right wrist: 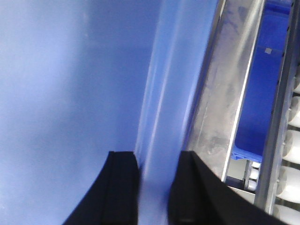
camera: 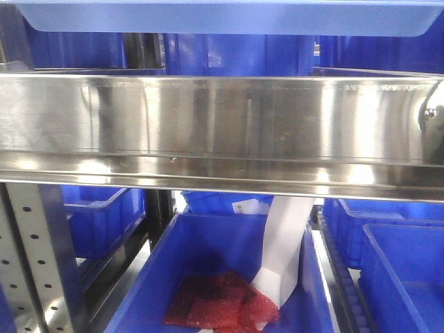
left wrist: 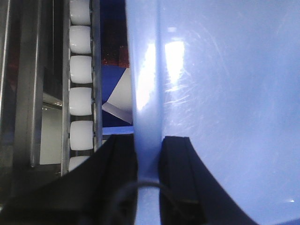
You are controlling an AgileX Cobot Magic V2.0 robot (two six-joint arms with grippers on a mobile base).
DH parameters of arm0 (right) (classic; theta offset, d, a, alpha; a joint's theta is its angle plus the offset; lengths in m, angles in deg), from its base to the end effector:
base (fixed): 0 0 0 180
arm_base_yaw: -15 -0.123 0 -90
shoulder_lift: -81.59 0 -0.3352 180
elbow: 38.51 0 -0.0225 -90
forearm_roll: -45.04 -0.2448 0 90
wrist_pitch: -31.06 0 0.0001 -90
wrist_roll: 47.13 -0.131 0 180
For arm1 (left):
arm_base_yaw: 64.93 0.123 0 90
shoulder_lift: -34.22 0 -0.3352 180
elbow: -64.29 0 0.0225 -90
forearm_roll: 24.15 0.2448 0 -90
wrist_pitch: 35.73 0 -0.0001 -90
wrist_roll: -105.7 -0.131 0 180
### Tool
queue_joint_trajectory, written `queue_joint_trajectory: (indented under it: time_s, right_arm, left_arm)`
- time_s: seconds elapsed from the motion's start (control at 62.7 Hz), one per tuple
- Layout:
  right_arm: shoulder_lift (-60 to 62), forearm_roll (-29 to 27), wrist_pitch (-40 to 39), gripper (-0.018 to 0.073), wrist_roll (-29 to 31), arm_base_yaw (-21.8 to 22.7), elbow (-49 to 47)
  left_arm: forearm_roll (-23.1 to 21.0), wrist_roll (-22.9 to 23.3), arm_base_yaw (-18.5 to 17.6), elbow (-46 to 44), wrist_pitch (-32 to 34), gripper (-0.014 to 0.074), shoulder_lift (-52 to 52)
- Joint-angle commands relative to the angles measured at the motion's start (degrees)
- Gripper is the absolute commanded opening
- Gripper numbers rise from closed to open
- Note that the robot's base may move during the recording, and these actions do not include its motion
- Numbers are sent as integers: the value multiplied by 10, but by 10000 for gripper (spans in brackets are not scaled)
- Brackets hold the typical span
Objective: Grab blue tray and place on right shelf
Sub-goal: 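Approach the steel shelf rack holding the tray above it, then lower the tray onto the upper shelf and open both grippers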
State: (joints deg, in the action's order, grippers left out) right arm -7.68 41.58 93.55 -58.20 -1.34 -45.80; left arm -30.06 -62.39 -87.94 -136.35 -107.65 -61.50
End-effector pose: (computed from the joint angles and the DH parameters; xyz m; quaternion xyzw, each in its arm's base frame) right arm 0.2965 0.0942 0.4081 -0.0387 0.9511 0.1012 0.2892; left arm 0.3036 -0.1429 0.4320 0.0912 0.9532 -0.1343 0.2551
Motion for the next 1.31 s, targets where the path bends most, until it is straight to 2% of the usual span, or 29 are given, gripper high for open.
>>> queue_joint_trajectory:
  time_s: [0.0,0.191,0.462,0.574,0.845,0.956,1.02,1.084,1.132,1.18,1.195,1.227,1.243,1.291]
  right_arm:
    - [20,23,-21,55,19,4,-14]
    - [20,22,-15,55,19,4,-20]
    - [-12,15,-23,56,19,4,-72]
    - [-44,15,-26,56,19,4,-91]
    - [-111,15,-42,56,19,4,-98]
    - [-126,15,-42,69,19,5,-99]
    - [-128,15,-42,132,19,5,-100]
    - [-129,15,-45,244,19,5,-100]
    - [-129,15,-46,392,19,5,-100]
    - [-129,15,-46,488,19,5,-100]
    - [-129,15,-46,561,18,5,-100]
    - [-129,15,-45,627,16,5,-100]
    - [-129,15,-45,651,15,5,-100]
    - [-127,15,-43,634,15,5,-100]
  left_arm:
    - [3,-15,0,-16,-44,-48,23]
    - [2,-16,2,-22,-20,-48,17]
    - [2,-23,50,-83,-2,-48,-55]
    - [-17,-43,64,-114,6,-48,-101]
    - [-19,-50,65,-146,15,-41,-173]
    - [-19,-50,65,-147,19,19,-182]
    - [-19,-52,65,-147,21,105,-183]
    - [-19,-56,65,-147,28,218,-183]
    - [-19,-56,65,-147,32,309,-183]
    - [-19,-56,65,-147,33,379,-183]
    - [-19,-56,65,-147,33,410,-183]
    - [-19,-56,65,-147,33,454,-183]
    - [-19,-56,65,-147,33,468,-183]
    - [-19,-56,65,-147,31,503,-182]
